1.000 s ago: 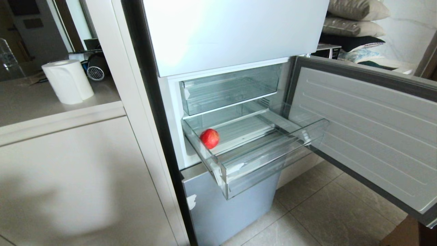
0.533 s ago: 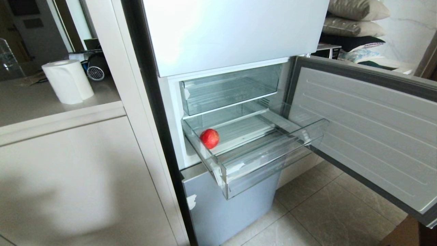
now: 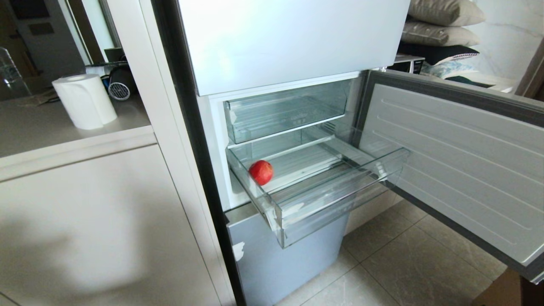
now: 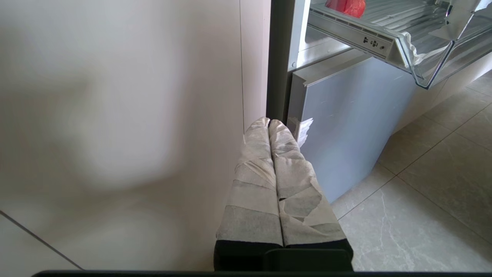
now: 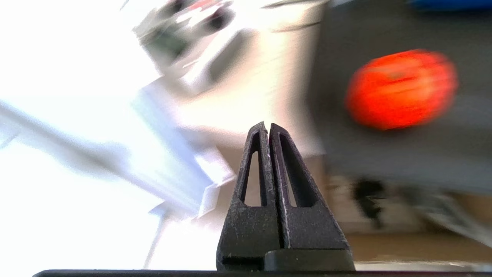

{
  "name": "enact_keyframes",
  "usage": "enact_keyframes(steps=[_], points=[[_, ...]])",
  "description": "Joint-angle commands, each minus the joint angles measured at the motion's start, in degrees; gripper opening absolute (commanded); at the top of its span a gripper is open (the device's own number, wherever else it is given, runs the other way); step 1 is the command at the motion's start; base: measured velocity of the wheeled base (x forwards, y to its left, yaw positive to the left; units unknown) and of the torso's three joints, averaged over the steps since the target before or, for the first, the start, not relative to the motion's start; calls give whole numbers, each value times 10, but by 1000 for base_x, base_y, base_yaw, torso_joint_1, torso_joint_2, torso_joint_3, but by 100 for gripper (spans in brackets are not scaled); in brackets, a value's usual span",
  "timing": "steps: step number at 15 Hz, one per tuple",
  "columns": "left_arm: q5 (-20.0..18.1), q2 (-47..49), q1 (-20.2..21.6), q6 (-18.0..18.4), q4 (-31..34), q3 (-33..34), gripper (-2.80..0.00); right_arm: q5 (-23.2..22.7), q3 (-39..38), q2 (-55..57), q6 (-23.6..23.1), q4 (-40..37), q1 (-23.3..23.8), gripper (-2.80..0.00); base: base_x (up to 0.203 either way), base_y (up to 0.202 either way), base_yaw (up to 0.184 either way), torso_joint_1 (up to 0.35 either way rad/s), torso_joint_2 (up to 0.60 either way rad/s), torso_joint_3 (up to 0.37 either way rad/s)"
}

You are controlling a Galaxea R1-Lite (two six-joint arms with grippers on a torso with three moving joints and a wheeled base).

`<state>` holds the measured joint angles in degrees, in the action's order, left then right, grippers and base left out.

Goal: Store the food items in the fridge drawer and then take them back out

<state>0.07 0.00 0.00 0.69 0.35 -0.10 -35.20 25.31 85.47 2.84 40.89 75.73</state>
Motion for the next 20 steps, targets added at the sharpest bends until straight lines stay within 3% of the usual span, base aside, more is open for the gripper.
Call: enact_keyframes(steps=[1,8,12,15,18,20], points=[[0,0,0,0,0,0,-280,-3,-38,-55,5,-7,-68,-280,0,0,0,0,0,0],[0,0,0,0,0,0,-280,19,-109,14,34,-20,-298,-280,0,0,0,0,0,0],[0,0,0,0,0,0,-280,75,-115,69,40,-16,-433,-280,0,0,0,0,0,0],[0,0,0,0,0,0,-280,140,-113,75,73,-4,-563,-280,0,0,0,0,0,0],[1,0,0,0,0,0,-280,256,-90,81,118,27,-702,-280,0,0,0,0,0,0],[0,0,0,0,0,0,-280,333,-64,84,133,33,-760,-280,0,0,0,0,0,0]])
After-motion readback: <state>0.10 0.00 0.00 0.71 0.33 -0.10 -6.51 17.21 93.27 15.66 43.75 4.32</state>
